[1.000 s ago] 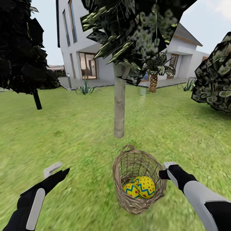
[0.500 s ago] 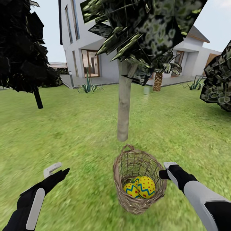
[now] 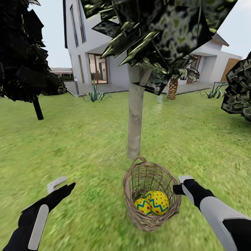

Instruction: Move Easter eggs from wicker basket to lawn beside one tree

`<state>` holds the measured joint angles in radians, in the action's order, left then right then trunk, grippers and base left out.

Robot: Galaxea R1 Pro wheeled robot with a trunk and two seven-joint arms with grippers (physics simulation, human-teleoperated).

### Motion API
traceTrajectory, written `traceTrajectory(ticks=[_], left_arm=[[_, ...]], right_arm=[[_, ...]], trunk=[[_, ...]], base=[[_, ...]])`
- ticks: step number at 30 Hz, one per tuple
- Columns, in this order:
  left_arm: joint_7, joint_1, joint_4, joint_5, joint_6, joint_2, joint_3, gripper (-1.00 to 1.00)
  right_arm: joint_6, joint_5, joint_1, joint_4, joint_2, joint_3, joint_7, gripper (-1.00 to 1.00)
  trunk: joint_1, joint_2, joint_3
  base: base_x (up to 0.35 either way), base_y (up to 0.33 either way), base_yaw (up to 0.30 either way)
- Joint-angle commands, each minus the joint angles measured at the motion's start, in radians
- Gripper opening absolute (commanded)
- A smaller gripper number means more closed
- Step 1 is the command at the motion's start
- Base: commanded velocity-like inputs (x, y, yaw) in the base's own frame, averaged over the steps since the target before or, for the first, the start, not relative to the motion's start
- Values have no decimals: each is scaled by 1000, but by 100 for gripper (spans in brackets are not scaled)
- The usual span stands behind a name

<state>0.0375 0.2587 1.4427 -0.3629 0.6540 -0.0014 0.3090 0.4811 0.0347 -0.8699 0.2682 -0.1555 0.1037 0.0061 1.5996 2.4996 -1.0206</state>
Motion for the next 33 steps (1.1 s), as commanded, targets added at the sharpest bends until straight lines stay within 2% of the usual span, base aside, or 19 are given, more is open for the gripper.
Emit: traceTrajectory(ticks=[1,5,14,20,21,22,24,25,33], left_arm=[[4,1,2,-9,6,0,2,100],[4,1,2,-10,6,0,14,100],[4,1,3,-10,6,0,15,100],[4,1,3,-9,7,0,18,100],[4,1,3,-10,7,0,30,100],[4,1,4,-11,7,0,62,100],[3,1,7,-13,6,0,107,100],[3,1,17,-14,6,-1,117,100],[2,1,33,-16,8,-2,133,100]], right_arm=[[3,10,0,2,-1,5,2,-100],[-11,10,0,-1,-2,4,2,-100],[-27,9,0,-6,-3,4,-3,-100],[-41,10,0,-8,-3,-11,-60,-100],[-42,10,0,-8,-3,-26,-78,-100],[-43,10,0,-9,-3,-48,-95,-100],[-44,10,0,-9,-2,-68,-105,-100],[-44,10,0,-9,-2,-71,-107,-100],[-44,10,0,-8,-5,-117,-122,-100]], trunk=[[0,0,-1],[0,0,-1],[0,0,-1],[0,0,-1],[0,0,-1],[0,0,-1],[0,0,-1],[0,0,-1],[0,0,-1]], base=[[330,-75,0],[330,-82,0],[330,-94,0],[330,-73,0],[330,-72,0],[330,-73,0],[316,-73,0],[303,-73,0],[275,-19,0]])
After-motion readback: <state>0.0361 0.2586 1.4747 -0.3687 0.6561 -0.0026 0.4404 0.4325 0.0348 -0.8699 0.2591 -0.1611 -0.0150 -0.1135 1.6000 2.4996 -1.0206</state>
